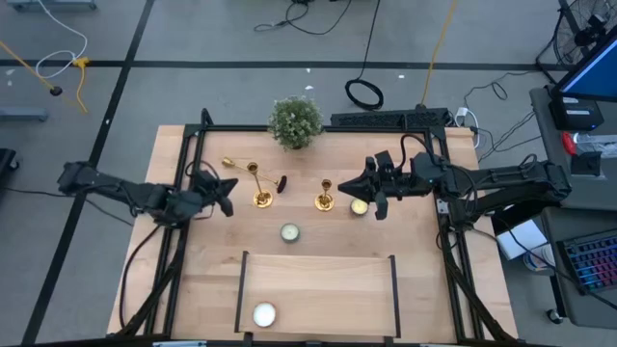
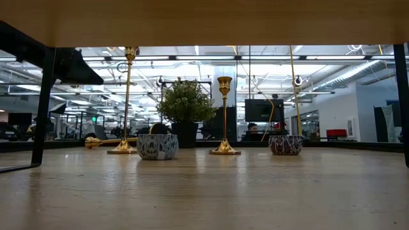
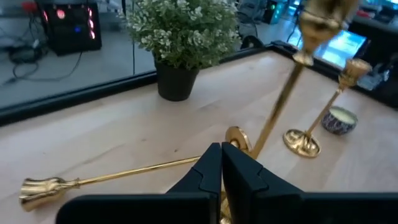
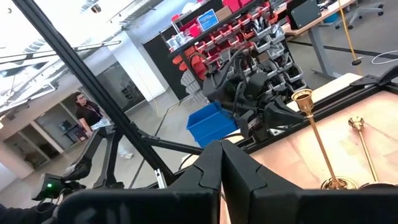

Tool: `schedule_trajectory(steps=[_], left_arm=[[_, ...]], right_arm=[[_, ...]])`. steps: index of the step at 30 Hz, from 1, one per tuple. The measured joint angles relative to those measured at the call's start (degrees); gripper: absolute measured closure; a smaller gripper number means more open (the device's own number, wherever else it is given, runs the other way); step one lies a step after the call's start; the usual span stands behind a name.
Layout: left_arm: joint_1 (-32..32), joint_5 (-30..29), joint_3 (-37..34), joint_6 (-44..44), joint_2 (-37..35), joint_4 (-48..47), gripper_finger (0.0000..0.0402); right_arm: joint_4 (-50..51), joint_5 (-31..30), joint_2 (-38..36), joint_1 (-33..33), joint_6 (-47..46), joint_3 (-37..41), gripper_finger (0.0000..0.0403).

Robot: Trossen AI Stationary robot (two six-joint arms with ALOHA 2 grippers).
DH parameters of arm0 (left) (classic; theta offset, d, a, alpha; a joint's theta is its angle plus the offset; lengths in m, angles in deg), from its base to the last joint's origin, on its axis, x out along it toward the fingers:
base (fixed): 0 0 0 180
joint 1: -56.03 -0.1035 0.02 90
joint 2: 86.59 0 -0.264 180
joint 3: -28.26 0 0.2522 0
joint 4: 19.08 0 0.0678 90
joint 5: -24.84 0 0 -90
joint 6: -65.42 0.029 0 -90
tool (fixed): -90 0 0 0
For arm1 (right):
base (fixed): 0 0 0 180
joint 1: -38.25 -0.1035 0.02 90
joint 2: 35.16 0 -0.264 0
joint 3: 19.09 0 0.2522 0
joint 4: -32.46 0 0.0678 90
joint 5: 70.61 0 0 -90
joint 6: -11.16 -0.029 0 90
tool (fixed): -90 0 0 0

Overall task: Pick & Place candle stick holders
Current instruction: Put the bottom left gold candle stand on the shelf

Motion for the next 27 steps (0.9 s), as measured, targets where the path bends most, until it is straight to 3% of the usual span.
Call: schedule_trajectory(steps=[13,27], left_arm=[[-11.7,15.8,0.0,5.5,8.8,8.7,0.0373],[-14.2,17.1,0.0,2.0,18.3,16.2,0.0202]], right_arm=[[0.0,0.0,0.0,0.0,-1.5,0.0,0.0403],[0.0,0.0,0.0,-0.1,-2.6,0.0,0.0403]])
